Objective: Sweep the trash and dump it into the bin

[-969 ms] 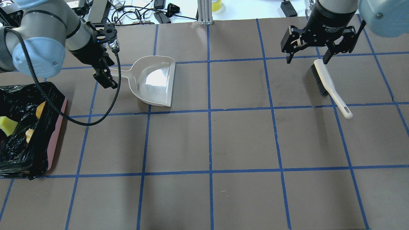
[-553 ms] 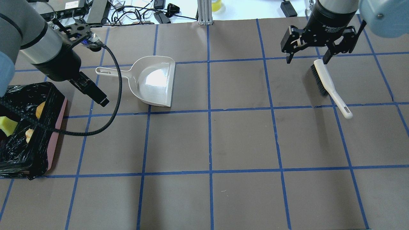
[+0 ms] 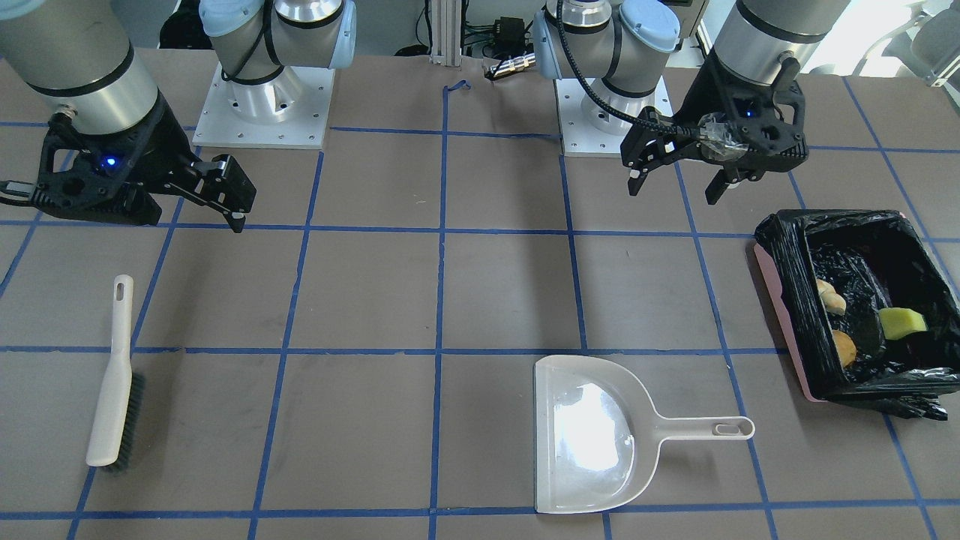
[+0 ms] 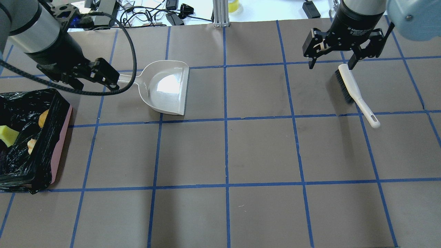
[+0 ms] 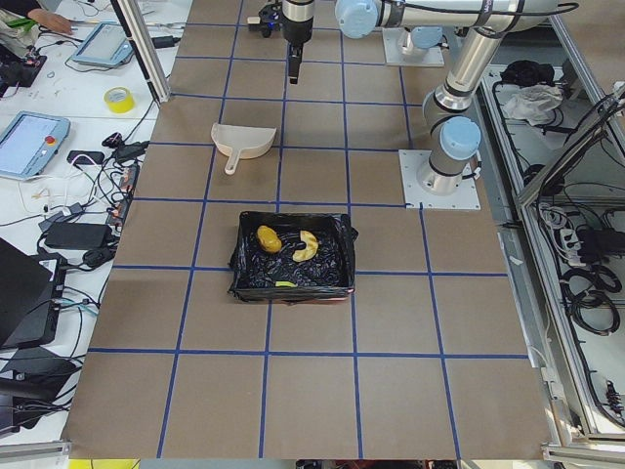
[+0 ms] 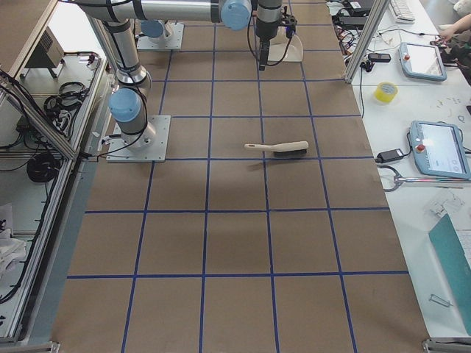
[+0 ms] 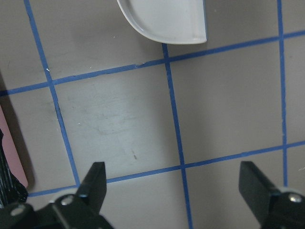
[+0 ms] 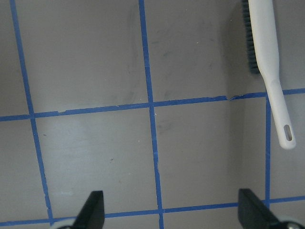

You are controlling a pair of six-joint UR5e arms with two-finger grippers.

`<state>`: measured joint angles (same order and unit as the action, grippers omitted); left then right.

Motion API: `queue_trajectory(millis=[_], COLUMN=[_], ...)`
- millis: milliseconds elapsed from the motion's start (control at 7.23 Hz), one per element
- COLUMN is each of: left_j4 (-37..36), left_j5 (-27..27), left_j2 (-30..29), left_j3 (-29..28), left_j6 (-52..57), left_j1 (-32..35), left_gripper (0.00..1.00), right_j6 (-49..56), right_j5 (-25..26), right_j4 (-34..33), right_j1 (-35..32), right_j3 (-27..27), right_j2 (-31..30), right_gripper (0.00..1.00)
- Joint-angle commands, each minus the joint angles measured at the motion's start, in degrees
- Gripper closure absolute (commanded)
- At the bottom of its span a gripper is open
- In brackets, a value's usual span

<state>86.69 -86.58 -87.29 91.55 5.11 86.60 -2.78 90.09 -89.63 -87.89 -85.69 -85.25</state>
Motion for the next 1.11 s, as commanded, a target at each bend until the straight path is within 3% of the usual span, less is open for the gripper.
queue_trajectory(millis=[0, 277, 969], left_j4=[-1.44, -1.35, -1.00], left_j5=[-2.43, -5.17, -5.17], left_j2=[-1.30, -1.30, 0.19], left_j3=[-1.63, -1.64, -1.29], left_j6=[-6.77, -8.18, -7.49], left_j1=[4.78, 8.31, 7.09], left_gripper=[0.01, 0.00, 0.00], right_j6=[-0.03, -0.03, -0.03], right_j5=[0.00, -0.09, -0.09], right_j4=[-0.02, -0.02, -0.02], right_j1=[0.00, 0.00, 0.00], right_j3=[0.00, 0.00, 0.00], right_j2=[0.00, -0.09, -0.09], right_gripper=[0.00, 0.00, 0.00])
